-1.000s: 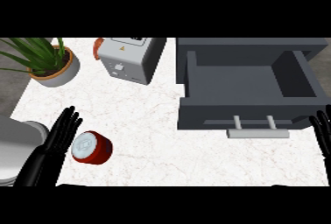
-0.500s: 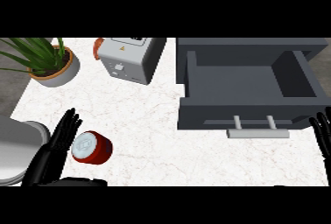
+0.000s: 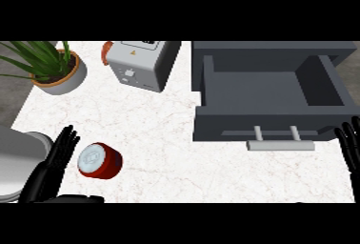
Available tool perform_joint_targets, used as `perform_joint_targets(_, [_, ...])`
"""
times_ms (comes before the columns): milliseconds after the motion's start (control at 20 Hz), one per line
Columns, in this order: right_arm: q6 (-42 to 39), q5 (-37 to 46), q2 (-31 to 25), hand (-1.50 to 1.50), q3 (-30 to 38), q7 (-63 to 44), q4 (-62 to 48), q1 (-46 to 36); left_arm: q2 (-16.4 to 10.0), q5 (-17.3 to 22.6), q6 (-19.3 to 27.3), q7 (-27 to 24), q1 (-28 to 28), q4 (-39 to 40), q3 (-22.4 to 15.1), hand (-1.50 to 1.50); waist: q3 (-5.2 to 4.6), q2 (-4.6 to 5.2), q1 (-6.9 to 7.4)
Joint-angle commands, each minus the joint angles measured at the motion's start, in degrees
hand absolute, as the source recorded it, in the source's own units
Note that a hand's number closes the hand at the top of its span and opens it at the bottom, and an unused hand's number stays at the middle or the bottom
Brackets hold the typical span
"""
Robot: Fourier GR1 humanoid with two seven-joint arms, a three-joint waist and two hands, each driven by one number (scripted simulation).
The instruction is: Pick up the can, place it into the drawer and close the drawer
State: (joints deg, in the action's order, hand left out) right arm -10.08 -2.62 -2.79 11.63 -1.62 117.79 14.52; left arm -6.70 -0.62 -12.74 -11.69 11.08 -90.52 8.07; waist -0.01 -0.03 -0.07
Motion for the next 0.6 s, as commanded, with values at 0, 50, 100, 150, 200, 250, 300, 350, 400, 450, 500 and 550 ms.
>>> perform_joint_targets(0, [-0.8,1.3,0.7,-1.50,-0.3,1.2,-0.3,1.3,-1.9,0.9,-2.5,-3.2,-1.1,5.5,2.3,-1.50,0.01,0.00,-0.03])
perform_joint_targets(50, [0.0,0.2,-0.4,-1.50,1.8,1.5,-4.0,-2.7,0.0,-0.6,-2.2,-5.2,3.7,1.5,0.1,-1.50,0.01,0.00,0.17])
perform_joint_targets(100, [-0.9,2.7,2.2,-1.50,-1.7,3.8,-0.5,2.8,0.5,-1.9,-0.8,-4.5,2.4,2.9,-0.2,-1.50,0.01,-0.02,0.01])
perform_joint_targets(150, [-0.1,1.8,1.1,-1.50,-1.0,-0.7,1.1,0.2,-0.6,-1.0,-2.4,-6.7,3.7,3.8,1.0,-1.50,0.00,-0.01,0.08])
perform_joint_targets(200, [-0.3,1.0,0.4,-1.50,-0.1,-2.2,2.0,-0.1,0.6,-2.1,-0.9,-6.4,-0.5,8.3,0.2,-1.50,0.00,0.00,-0.04])
perform_joint_targets(250, [0.1,0.7,0.5,-1.50,1.2,1.7,-3.8,-2.8,-0.9,-2.5,-0.1,-7.1,-2.8,10.7,2.1,-1.50,0.01,0.03,-0.01])
perform_joint_targets(300, [0.1,0.5,-0.4,-1.50,1.6,0.2,-3.7,-4.1,-2.3,0.0,-2.2,-7.2,-3.8,12.2,3.9,-1.50,0.00,0.03,0.02])
perform_joint_targets(350, [-1.1,-1.5,-0.5,-1.50,2.3,-1.1,-0.1,-1.9,-0.1,-2.2,-1.4,-8.3,-0.5,10.4,1.2,-1.50,0.01,0.00,0.00])
perform_joint_targets(400, [-0.2,1.7,1.5,-1.50,0.1,1.0,-0.8,-0.5,-0.9,-1.6,-2.3,-8.9,0.6,9.7,1.9,-1.50,0.01,-0.01,0.04])
perform_joint_targets(450, [-1.1,-0.9,-1.0,-1.50,2.0,-3.4,0.2,-3.1,-0.5,-2.9,-0.5,-9.0,-2.1,12.6,1.8,-1.50,0.00,0.01,0.00])
perform_joint_targets(500, [0.2,0.8,2.7,-1.50,-2.1,-0.3,5.0,4.7,-3.3,-0.1,-3.5,-9.5,-2.1,14.1,4.6,-1.50,0.00,-0.03,-0.20])
perform_joint_targets(550, [-0.5,1.7,0.5,-1.50,0.7,0.7,-1.7,-1.8,-1.9,-1.9,-1.7,-7.7,-4.0,13.9,2.9,-1.50,0.01,0.01,0.00])
